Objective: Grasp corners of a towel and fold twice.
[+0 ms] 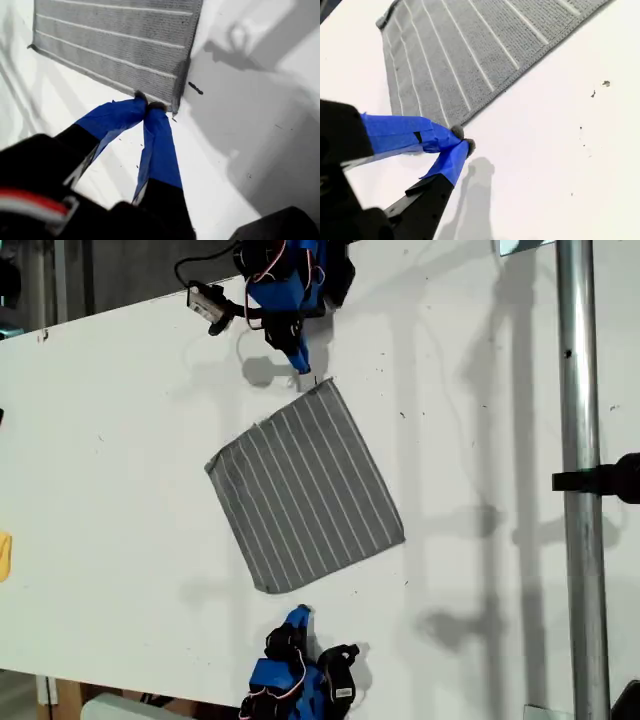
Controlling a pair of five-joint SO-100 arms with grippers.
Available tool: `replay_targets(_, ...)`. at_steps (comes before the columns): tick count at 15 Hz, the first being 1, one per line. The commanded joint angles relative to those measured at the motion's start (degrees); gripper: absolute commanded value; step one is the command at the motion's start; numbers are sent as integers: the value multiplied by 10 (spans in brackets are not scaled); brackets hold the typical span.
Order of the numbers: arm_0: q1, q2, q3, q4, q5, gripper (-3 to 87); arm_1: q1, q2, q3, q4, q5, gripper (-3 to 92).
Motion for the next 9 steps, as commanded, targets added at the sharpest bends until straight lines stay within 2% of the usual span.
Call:
replay_targets(1, 33, -4, -54, -5, -26, -29, -18, -17, -78, 17, -7, -3)
replay_targets(3, 51, -104, -146, -3, -52, -29, -46, -90, -156, 23, -9, -3)
replay_targets(5, 74, -319, -301, -17, -48, -29, -68, -203, -266, 48, -25, -3)
replay_targets(9, 133, -646, -573, -40, 9, -29, -73, -444, -512, 168, -118, -3)
